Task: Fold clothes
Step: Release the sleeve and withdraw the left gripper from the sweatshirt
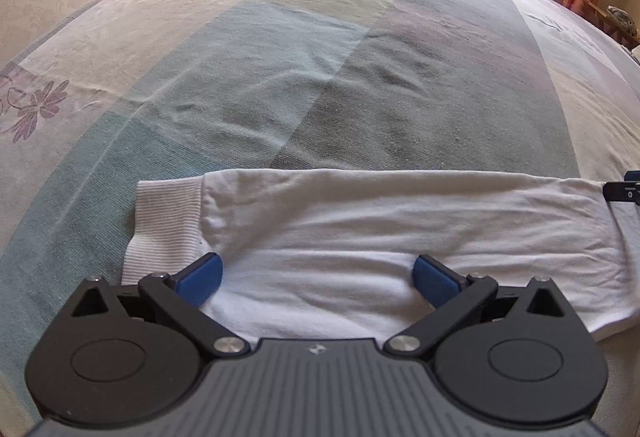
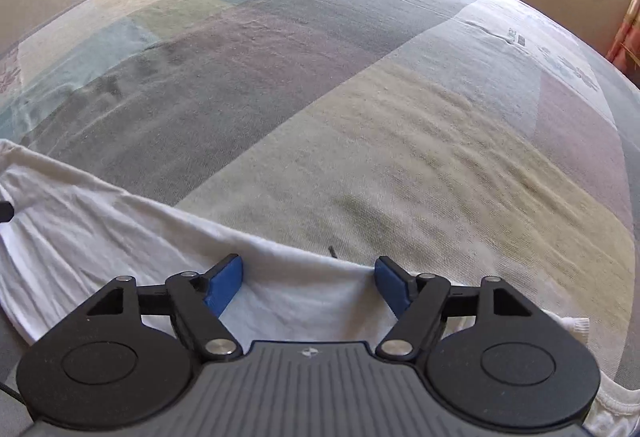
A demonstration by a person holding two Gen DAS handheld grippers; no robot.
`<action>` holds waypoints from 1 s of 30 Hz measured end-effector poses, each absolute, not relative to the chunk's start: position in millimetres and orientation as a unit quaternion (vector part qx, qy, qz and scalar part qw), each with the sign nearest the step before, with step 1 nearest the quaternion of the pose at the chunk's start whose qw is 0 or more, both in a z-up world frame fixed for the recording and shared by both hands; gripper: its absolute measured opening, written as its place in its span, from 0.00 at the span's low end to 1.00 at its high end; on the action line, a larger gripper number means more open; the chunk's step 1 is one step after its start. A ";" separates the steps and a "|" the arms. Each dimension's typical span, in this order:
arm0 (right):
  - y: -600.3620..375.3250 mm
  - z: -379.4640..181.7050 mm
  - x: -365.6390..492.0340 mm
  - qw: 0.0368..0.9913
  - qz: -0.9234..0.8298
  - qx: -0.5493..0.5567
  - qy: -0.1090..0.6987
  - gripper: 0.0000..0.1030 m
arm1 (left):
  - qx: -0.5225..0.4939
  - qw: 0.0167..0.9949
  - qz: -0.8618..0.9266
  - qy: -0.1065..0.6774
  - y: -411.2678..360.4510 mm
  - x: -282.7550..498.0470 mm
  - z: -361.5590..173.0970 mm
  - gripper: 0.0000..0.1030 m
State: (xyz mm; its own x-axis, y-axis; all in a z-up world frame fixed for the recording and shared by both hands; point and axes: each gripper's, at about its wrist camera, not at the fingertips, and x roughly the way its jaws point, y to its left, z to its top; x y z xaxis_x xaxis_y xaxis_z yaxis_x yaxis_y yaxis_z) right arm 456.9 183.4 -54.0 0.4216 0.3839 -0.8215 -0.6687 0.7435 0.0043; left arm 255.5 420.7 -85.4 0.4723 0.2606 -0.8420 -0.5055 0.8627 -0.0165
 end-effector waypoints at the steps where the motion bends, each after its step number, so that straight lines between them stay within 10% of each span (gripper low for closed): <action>1: 183.6 -51.6 461.7 0.827 0.316 -0.159 0.437 0.76 | -0.131 0.849 0.225 0.460 419.4 257.5 -81.7 0.98; 30: 109.4 -33.6 350.9 0.817 0.242 -0.228 0.472 0.82 | -0.094 0.875 0.185 0.437 359.4 276.0 -52.2 0.98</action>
State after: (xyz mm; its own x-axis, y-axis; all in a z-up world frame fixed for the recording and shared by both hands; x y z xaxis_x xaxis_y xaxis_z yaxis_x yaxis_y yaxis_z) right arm 350.9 109.4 -33.6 0.4376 0.1809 -0.8808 -0.6103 0.7791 -0.1432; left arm 276.0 359.4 -52.2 0.5497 0.2418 -0.7996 -0.4062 0.9138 -0.0029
